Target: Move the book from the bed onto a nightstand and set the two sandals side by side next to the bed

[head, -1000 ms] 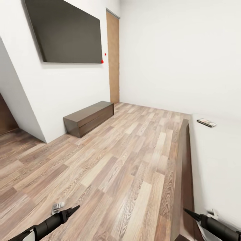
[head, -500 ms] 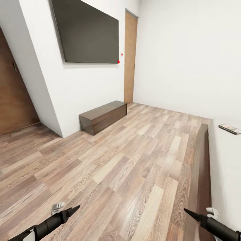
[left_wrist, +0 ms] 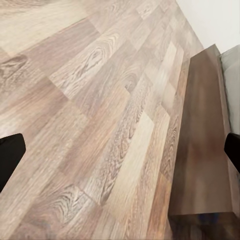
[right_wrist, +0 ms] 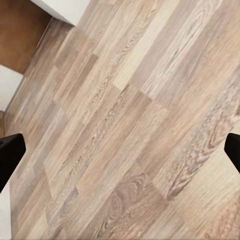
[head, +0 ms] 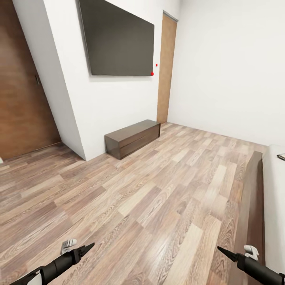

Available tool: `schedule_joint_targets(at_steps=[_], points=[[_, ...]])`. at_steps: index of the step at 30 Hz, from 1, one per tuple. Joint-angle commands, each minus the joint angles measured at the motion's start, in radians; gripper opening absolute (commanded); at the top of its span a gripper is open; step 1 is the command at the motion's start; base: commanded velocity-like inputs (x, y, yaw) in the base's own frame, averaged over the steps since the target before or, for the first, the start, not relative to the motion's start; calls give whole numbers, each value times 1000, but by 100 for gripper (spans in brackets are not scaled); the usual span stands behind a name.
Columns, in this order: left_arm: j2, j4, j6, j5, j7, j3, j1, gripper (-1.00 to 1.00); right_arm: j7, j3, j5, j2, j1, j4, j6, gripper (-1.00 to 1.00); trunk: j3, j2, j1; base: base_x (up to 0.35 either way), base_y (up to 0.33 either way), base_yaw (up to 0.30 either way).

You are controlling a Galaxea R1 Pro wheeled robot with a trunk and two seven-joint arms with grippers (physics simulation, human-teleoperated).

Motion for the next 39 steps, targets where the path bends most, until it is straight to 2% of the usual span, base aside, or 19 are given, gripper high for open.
schedule_joint_targets(at_steps=[1,39], points=[[0,1,-10,5,-1,-9,-1,100,4,9,-8,0,-2,4,-3,100,2,7,-4,0,0,15],[0,1,-10,5,-1,-11,-1,100,4,9,-8,5,-2,4,-3,100,121,273,-150,0,0,1]])
